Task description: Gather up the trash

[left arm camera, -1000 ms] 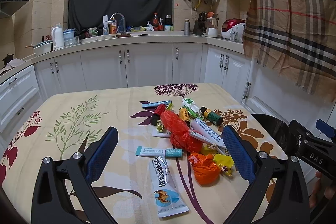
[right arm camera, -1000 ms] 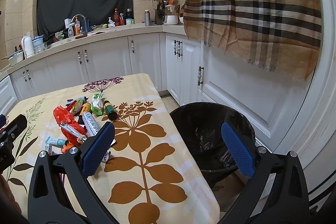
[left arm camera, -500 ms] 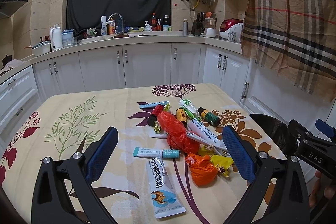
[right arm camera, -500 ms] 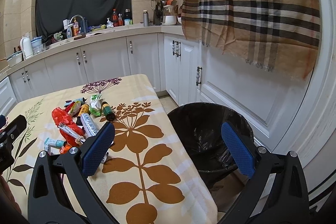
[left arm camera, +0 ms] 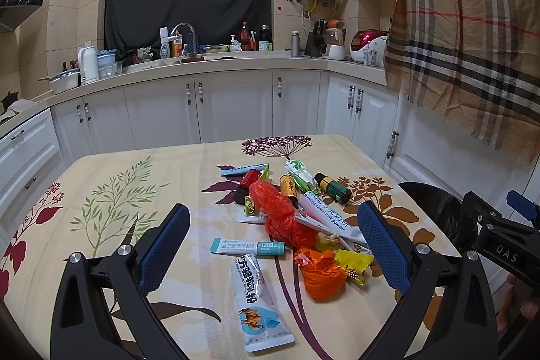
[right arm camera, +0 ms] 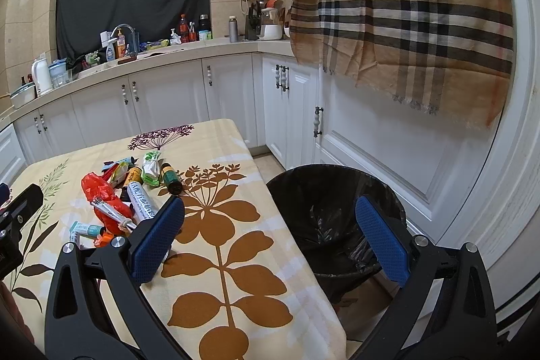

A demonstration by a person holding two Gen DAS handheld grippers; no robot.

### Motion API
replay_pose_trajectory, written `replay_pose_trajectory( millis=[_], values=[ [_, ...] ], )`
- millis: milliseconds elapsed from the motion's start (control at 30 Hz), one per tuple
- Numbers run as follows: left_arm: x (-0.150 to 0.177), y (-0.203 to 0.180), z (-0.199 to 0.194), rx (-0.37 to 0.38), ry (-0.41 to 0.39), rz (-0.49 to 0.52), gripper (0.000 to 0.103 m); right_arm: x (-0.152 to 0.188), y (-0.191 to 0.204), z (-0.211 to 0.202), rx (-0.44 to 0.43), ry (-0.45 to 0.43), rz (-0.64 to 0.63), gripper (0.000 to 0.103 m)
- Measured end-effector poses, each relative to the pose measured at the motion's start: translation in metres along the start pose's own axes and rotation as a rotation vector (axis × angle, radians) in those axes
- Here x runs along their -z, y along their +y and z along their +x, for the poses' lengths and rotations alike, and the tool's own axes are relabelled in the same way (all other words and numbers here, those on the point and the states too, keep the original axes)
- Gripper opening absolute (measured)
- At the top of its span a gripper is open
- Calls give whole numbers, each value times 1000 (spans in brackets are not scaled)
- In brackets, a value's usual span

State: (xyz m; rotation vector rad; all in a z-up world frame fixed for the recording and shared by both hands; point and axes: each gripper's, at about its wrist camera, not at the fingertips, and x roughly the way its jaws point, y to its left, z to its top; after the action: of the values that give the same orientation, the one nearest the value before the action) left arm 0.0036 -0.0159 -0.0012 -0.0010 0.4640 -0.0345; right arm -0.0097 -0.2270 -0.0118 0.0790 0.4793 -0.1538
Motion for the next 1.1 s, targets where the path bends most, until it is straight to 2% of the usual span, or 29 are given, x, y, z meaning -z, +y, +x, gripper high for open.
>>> replay_pose_trajectory(
  millis=[1100],
  values=[
    [2, -11, 0, 4, -2, 6, 97, 3, -2, 2, 3, 2, 2, 99]
  ],
)
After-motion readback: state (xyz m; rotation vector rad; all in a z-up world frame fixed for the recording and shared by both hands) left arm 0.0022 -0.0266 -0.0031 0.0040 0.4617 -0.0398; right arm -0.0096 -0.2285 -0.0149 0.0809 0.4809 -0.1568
